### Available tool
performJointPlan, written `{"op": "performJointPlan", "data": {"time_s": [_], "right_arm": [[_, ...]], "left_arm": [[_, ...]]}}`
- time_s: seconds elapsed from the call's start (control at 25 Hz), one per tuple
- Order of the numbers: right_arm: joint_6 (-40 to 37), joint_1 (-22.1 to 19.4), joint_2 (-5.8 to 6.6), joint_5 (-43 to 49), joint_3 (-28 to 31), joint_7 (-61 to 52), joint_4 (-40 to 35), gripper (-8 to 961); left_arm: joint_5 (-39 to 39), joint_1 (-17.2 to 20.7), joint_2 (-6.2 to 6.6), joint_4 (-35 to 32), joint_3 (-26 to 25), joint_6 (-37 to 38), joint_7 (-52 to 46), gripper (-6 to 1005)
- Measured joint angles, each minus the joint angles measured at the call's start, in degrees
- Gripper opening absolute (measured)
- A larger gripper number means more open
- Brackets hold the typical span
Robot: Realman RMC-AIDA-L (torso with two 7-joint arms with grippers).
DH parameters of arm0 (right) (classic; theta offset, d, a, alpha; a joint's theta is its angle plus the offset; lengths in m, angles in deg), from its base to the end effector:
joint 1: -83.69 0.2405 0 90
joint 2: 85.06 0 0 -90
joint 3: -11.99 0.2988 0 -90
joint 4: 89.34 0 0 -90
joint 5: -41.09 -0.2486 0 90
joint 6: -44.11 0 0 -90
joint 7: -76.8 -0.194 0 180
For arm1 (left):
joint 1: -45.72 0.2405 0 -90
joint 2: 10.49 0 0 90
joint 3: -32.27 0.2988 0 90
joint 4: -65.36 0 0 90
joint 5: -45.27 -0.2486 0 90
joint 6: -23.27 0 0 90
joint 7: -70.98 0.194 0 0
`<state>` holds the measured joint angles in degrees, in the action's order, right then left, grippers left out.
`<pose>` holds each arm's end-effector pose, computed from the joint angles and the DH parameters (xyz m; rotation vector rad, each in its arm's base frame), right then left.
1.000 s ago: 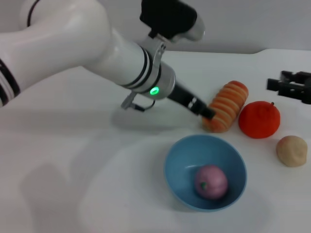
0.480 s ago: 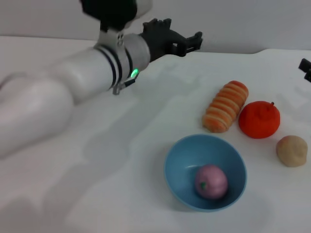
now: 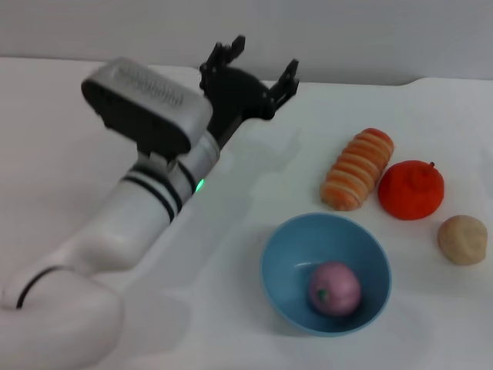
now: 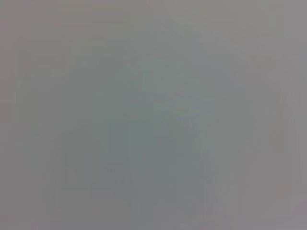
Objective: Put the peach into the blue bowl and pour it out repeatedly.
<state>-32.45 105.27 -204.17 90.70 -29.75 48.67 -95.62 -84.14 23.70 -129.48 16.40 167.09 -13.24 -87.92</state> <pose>0.4006 0.3838 -0.0238 -1.6334 0.5692 0.8610 -0.2119 0.4238 -0.1687 -1.9540 -0.4274 -0.6768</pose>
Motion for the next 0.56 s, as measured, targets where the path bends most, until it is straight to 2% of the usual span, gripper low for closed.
{"op": "performJointPlan", "data": {"time_s": [0.2, 0.56], "right_arm": [[-3.53, 0.04, -0.21, -5.33, 0.00, 5.53, 6.02, 643], [-2.89, 0.47, -0.26, -5.63, -0.01, 5.72, 8.74, 643]], "left_arm": [[3.11, 0.03, -0.02, 4.57, 6.51, -7.41, -0.02, 818], [3.56, 0.52, 0.10, 6.29, 7.28, -7.51, -1.71, 818]]}}
